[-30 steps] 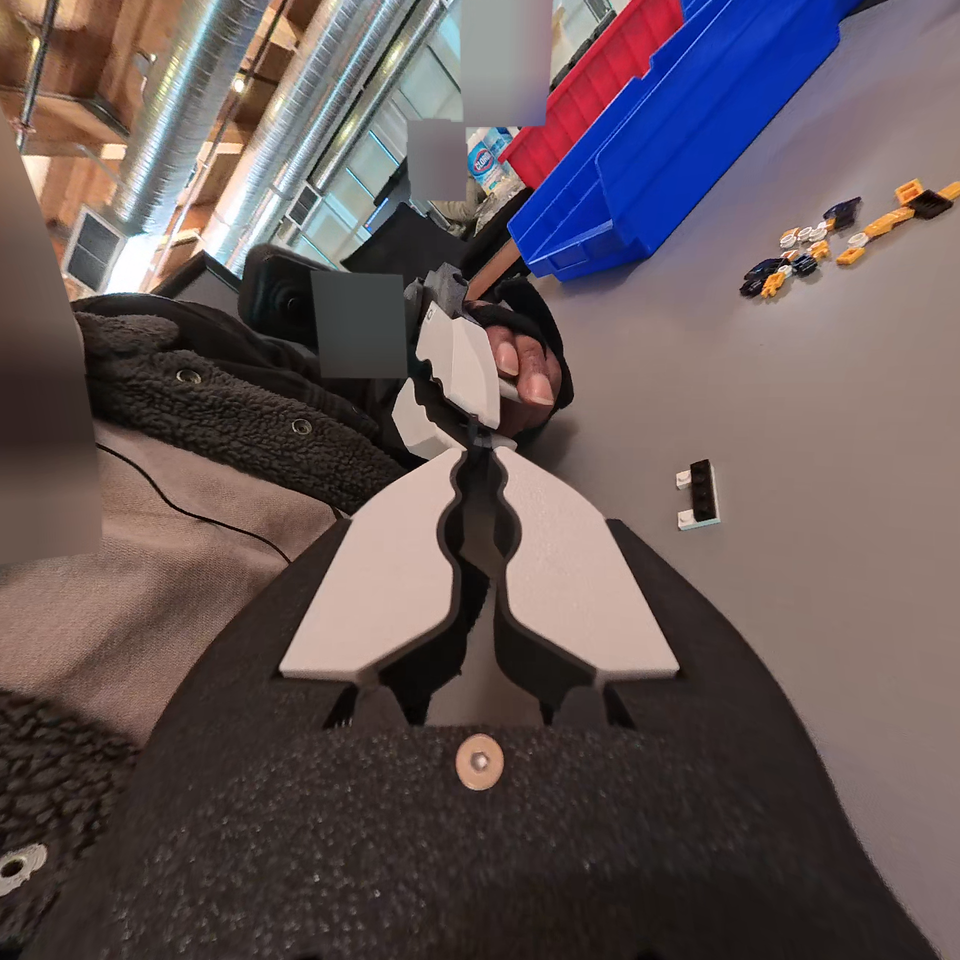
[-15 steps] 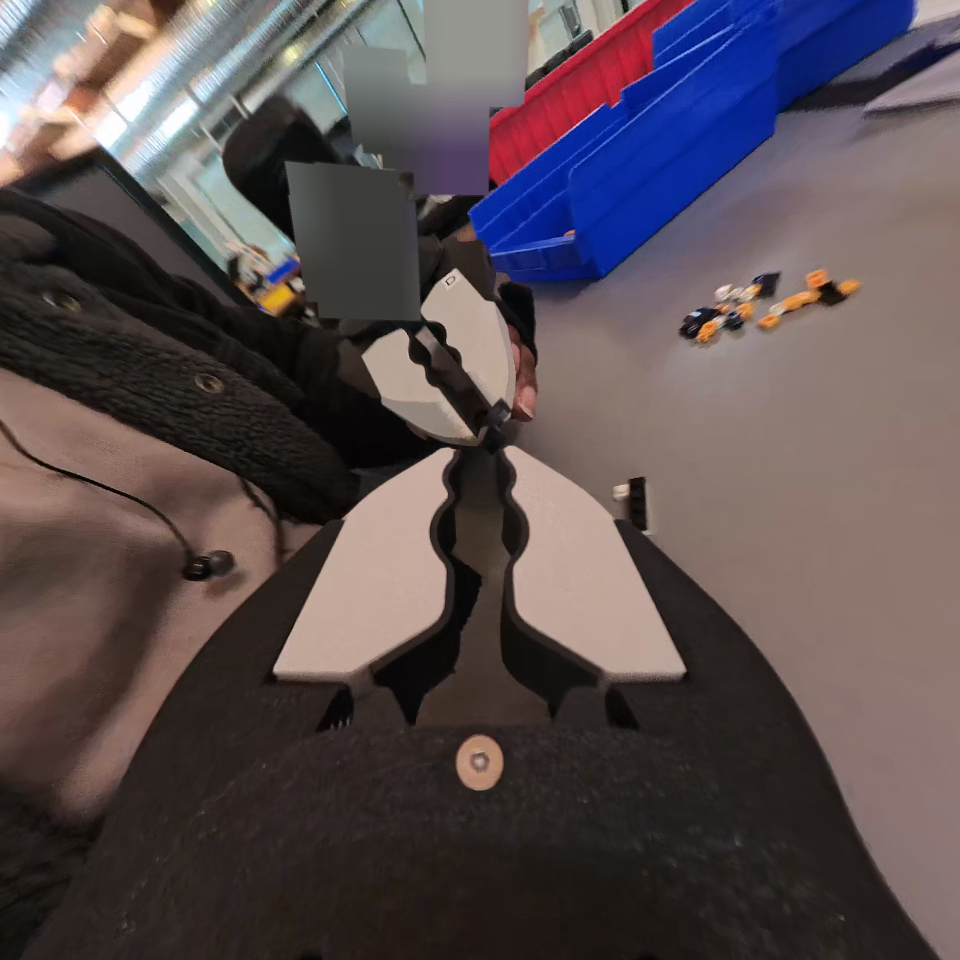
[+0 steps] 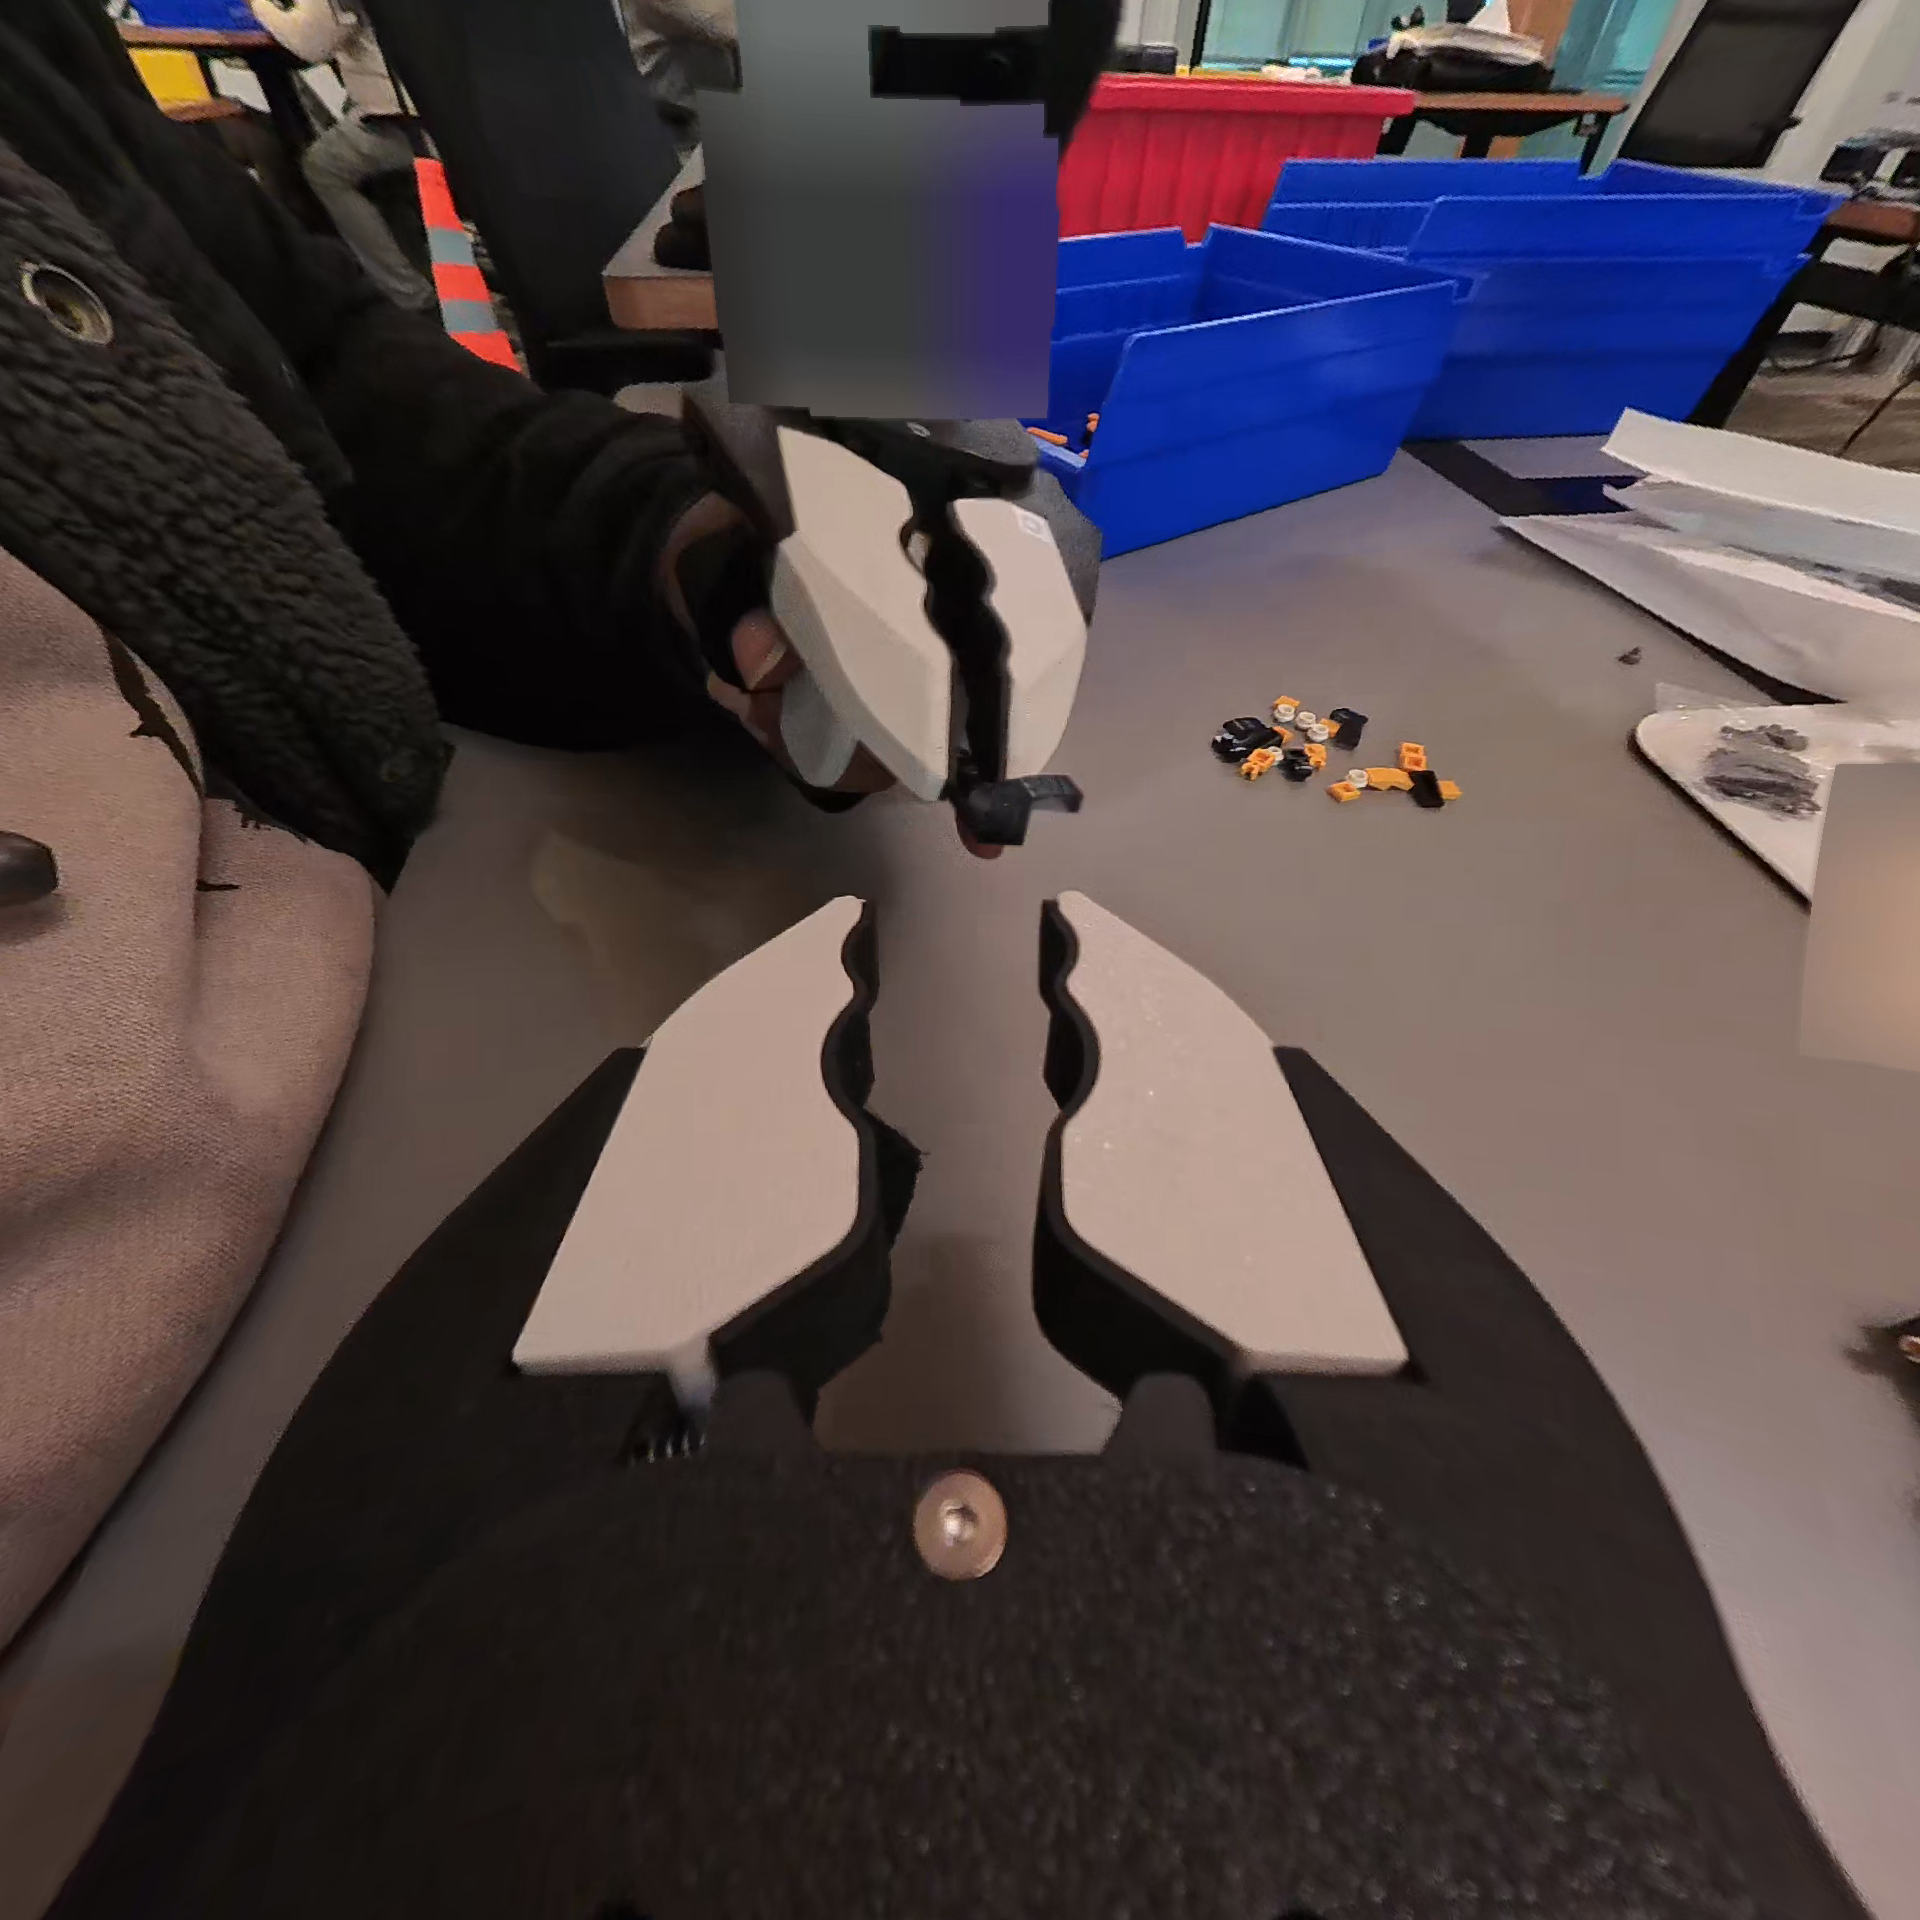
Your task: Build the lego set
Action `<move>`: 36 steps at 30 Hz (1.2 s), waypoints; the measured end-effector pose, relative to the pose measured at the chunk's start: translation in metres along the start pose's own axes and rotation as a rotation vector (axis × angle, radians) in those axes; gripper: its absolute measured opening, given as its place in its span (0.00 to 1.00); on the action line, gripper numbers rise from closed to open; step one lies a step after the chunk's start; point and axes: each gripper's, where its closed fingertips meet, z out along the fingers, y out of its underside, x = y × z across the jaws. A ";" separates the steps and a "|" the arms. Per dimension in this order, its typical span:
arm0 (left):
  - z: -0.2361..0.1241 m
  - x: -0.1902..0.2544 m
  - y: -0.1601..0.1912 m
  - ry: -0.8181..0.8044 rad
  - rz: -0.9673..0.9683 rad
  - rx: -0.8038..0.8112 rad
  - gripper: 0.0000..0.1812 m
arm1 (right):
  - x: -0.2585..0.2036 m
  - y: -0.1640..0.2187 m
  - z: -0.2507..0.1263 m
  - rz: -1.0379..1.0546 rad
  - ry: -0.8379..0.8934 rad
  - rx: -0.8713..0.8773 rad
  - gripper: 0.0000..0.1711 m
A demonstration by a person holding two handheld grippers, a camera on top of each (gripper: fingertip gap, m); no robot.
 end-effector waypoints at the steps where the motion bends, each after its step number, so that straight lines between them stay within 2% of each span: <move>1: -0.001 -0.001 -0.001 0.012 -0.038 0.012 0.04 | 0.000 -0.001 0.000 -0.004 0.004 0.006 0.16; 5: -0.001 -0.004 -0.002 0.033 -0.127 0.029 0.04 | 0.001 -0.001 0.000 0.012 0.006 0.008 0.16; 12: 0.001 -0.009 0.003 0.005 -0.159 0.006 0.04 | 0.004 -0.008 -0.003 0.048 0.005 0.056 0.15; 15: 0.001 -0.007 0.003 0.015 -0.145 0.002 0.04 | 0.005 -0.009 -0.004 0.051 0.010 0.066 0.11; 23: 0.003 -0.001 0.008 0.093 -0.250 -0.029 0.04 | 0.006 -0.008 -0.006 -0.071 0.066 0.044 0.11; 28: 0.005 0.004 0.012 0.113 -0.237 -0.058 0.04 | 0.003 -0.007 -0.004 -0.034 0.032 0.035 0.17; 32: 0.007 0.008 0.017 0.124 -0.214 -0.087 0.04 | -0.002 -0.004 -0.003 -0.001 -0.013 0.018 0.16; 36: 0.008 0.007 0.022 0.103 -0.175 -0.122 0.04 | -0.003 0.002 -0.001 0.010 -0.024 -0.023 0.12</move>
